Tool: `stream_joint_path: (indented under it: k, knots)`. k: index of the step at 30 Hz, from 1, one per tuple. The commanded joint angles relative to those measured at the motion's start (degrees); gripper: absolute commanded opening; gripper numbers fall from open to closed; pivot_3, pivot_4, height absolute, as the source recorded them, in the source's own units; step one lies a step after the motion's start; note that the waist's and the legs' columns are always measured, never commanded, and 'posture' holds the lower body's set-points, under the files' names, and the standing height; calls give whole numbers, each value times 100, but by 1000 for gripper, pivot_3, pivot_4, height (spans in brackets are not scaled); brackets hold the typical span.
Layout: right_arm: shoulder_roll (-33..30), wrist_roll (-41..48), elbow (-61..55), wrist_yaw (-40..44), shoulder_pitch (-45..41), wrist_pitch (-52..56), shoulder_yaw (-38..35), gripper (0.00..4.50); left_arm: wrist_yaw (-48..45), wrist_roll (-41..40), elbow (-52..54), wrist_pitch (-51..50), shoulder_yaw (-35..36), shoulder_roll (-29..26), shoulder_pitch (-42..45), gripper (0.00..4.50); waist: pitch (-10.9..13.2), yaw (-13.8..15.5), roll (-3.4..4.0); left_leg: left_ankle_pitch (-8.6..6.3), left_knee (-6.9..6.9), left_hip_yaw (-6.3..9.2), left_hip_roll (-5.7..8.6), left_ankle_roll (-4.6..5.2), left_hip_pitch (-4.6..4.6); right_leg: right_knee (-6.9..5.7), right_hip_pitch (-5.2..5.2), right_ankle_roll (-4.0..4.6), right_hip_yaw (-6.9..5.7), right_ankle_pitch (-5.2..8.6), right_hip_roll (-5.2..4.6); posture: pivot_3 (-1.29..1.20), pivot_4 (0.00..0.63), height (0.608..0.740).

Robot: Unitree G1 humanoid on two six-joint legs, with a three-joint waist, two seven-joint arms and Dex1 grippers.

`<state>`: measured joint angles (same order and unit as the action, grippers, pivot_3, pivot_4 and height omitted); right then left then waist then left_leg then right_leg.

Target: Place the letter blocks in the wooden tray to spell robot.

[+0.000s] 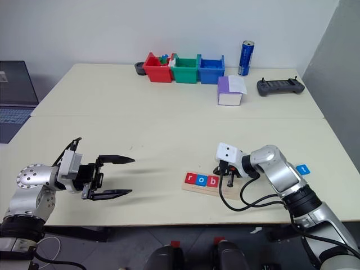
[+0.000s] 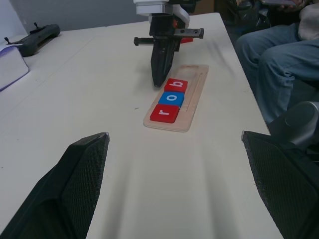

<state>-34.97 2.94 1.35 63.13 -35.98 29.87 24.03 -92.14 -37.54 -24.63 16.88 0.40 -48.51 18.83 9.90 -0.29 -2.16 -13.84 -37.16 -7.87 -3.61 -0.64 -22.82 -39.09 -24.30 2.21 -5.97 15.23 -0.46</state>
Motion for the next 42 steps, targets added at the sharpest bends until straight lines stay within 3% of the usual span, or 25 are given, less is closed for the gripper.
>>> stream_joint_path:
  k: [1, 18, 26, 29, 34, 39, 40, 42]
  knots:
    - [-65, 39, -302, 78, -21, 44, -100, 31, -36, -5, 134, 33, 143, -6, 17, 4500, 0, -1, 0, 0, 0, 0, 0, 0, 0, 0, 0, 0, 0, 0, 0, 0, 150, 740]
    - [-111, -9, -525, 178, -1, 99, 5, 31, -36, 51, 157, 25, 136, 93, 82, 4500, 0, -1, 0, 0, 0, 0, 0, 0, 0, 0, 0, 0, 0, 0, 0, 0, 150, 740]
    - [-662, 955, -1589, 202, 27, 1304, -1259, 31, -36, 9, 227, -3, 199, 52, 34, 4500, 1, 11, 1, 0, 0, 2, 0, 0, -1, 1, 0, 0, 0, 0, 0, 0, 150, 740]
    - [-1123, 1184, -1946, -186, 584, 1924, -2320, 651, -36, 17, 153, 2, 191, 61, 96, 4500, 0, 20, 0, -1, 1, 4, 1, 0, -1, 4, 1, 1, -1, 0, 0, 0, 150, 740]
    - [-1595, 1303, -1881, -894, 1525, 2478, -4093, 2422, -36, 41, -113, 47, -73, 210, 342, 4500, -1, 69, -1, -1, 1, 2, 10, 1, -3, 8, 3, 2, -2, 1, -11, 0, 150, 740]
    - [-1475, 1366, -2148, -1379, 2577, 2737, -5239, 4219, -36, 20, -400, 120, -347, 315, 675, 4500, -2, 64, -2, -1, 9, 7, 9, 1, 2, 6, 6, 1, -5, 2, -6, 0, 150, 740]
    - [-1370, 1341, -2243, -1542, 2760, 2720, -5394, 4461, -36, 16, -461, 137, -394, 324, 733, 4500, -2, 38, -2, -1, 10, 7, 7, 1, 1, 6, 5, 1, -4, 2, -4, 0, 150, 740]
    - [-1109, 1365, -2417, -1853, 3012, 2756, -5625, 4461, -36, 5, -589, 175, -496, 339, 843, 4500, -2, 9, -2, -1, 12, 6, 5, 1, 4, 5, 5, 0, -2, 2, -1, 0, 150, 740]
